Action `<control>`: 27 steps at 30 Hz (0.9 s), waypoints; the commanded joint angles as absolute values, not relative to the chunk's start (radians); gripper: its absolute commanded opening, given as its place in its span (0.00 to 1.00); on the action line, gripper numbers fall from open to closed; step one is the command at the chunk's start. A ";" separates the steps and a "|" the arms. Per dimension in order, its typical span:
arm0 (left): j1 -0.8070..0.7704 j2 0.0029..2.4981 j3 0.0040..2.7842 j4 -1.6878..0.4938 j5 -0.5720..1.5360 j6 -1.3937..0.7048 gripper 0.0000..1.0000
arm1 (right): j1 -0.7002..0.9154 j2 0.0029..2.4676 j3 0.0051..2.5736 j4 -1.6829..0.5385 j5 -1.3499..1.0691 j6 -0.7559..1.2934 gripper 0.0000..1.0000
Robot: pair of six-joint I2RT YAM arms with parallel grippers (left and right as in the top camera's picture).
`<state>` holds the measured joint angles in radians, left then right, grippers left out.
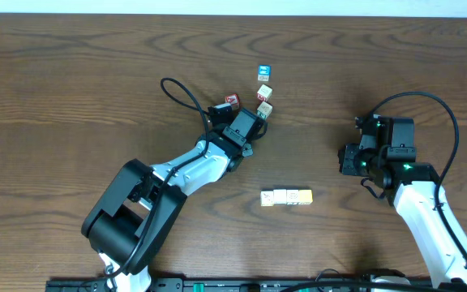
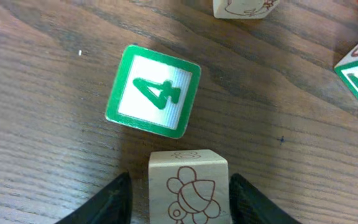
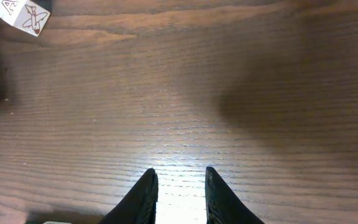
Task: Lift 5 blocks
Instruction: 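Lower left gripper and close on the bee-picture block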
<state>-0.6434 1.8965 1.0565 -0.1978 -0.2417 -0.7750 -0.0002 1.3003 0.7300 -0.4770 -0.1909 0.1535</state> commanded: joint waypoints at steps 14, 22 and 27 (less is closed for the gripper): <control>-0.645 1.885 1.098 -0.246 -0.274 -0.684 0.20 | -0.005 1.302 0.723 -0.476 -0.201 0.168 0.23; -0.653 1.800 1.098 -0.382 -0.275 -0.688 0.08 | -0.005 1.302 0.723 -0.476 -0.200 0.168 0.23; -0.726 1.718 1.098 -0.445 -0.295 -0.690 0.08 | -0.005 1.302 0.723 -0.476 -0.200 0.168 0.23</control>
